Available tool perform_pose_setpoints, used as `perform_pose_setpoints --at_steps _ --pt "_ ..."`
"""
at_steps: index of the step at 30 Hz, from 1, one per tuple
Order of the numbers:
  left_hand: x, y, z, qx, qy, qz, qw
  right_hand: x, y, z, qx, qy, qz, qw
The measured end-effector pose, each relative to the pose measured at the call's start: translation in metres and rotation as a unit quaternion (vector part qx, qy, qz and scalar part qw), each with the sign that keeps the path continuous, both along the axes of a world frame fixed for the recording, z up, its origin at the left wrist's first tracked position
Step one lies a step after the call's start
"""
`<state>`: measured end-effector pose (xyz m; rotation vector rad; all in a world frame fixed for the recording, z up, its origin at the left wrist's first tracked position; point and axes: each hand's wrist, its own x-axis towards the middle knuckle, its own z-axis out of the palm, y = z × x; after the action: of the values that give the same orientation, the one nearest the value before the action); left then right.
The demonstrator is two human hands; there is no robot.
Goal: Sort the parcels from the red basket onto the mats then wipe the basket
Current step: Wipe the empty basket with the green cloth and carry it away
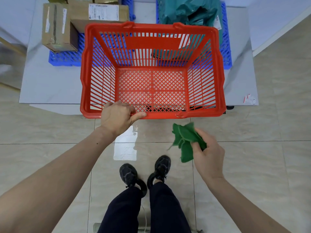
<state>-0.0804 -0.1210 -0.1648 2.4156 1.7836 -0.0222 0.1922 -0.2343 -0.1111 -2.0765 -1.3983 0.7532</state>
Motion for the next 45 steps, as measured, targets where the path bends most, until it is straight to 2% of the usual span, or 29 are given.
perform_pose_setpoints --at_steps 3,7,11,19,24,30,33,36,38,40,42,45 --pt "0.0 0.001 -0.001 -0.001 0.012 -0.005 1.0 -0.017 0.005 0.01 0.097 -0.021 0.046 0.994" --pt "-0.001 0.001 -0.001 -0.003 0.004 -0.008 1.0 -0.033 0.031 -0.008 0.202 -0.113 0.205 0.951" --pt "-0.001 0.001 -0.001 -0.003 0.001 -0.009 1.0 -0.032 0.034 -0.046 0.162 -0.19 0.252 0.935" --pt "-0.002 0.002 -0.003 0.02 -0.01 -0.012 1.0 -0.02 0.029 -0.053 0.209 -0.269 0.272 0.9" --pt "-0.005 0.002 -0.004 0.037 -0.014 -0.016 0.999 0.002 0.013 -0.056 0.132 -0.226 0.149 0.953" --pt "-0.007 0.004 -0.003 0.027 -0.009 -0.015 0.999 -0.02 0.024 -0.027 0.274 -0.16 0.15 0.936" --pt "-0.006 0.004 -0.002 0.022 -0.009 -0.016 1.0 -0.041 0.053 -0.017 0.312 -0.152 0.184 0.92" --pt "-0.005 0.004 0.0 0.018 -0.014 -0.016 1.0 -0.053 0.076 -0.02 0.232 -0.181 0.271 0.917" --pt "-0.005 0.002 0.001 0.017 -0.021 -0.008 1.0 -0.05 0.088 -0.023 0.143 -0.271 0.324 0.895" --pt "-0.004 0.0 0.002 0.02 -0.024 0.005 1.0 -0.038 0.101 -0.018 0.057 -0.353 0.335 0.872" --pt "-0.002 -0.001 0.004 0.019 -0.026 0.016 0.999 -0.031 0.118 -0.01 -0.04 -0.34 0.334 0.878" --pt "0.001 0.0 0.005 0.019 -0.026 0.029 0.999 -0.051 0.14 -0.007 -0.131 -0.301 0.357 0.875"
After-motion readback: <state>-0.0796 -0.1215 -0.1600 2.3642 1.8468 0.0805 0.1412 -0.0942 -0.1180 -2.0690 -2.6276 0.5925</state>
